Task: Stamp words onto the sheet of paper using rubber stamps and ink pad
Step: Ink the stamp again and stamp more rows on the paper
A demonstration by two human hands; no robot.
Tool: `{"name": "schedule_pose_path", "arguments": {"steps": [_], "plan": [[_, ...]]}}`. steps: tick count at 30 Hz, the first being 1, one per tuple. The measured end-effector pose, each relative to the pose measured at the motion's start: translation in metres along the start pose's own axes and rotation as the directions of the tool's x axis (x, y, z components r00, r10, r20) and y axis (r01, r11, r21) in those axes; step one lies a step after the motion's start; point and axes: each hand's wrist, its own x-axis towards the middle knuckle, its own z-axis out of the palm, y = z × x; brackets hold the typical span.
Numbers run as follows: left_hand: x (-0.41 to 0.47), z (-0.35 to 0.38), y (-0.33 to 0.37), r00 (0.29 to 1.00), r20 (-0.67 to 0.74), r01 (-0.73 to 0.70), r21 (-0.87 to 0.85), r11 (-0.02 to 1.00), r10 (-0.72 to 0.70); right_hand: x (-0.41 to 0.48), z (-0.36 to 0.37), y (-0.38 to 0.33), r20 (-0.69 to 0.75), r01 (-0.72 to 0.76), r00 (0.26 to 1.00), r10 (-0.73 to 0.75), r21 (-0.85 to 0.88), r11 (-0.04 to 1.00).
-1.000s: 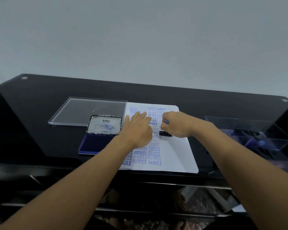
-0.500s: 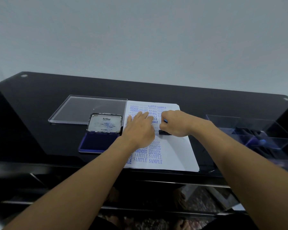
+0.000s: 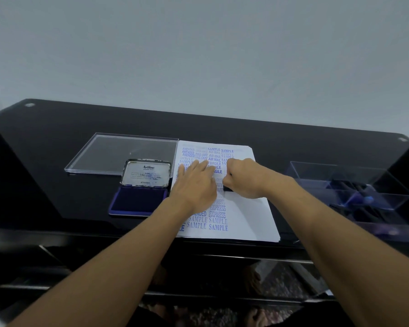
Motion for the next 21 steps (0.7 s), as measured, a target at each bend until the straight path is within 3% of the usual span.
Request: {"name": "schedule_pose_path", "arguments": {"steps": [21], "plan": [[-0.002,0.003,0.0,1.0,-0.003,-0.002,0.007,1.0,0.002,-0.001,0.015,0.001,-0.097,-0.027,0.994,0.042,0.156,0.987]]}}
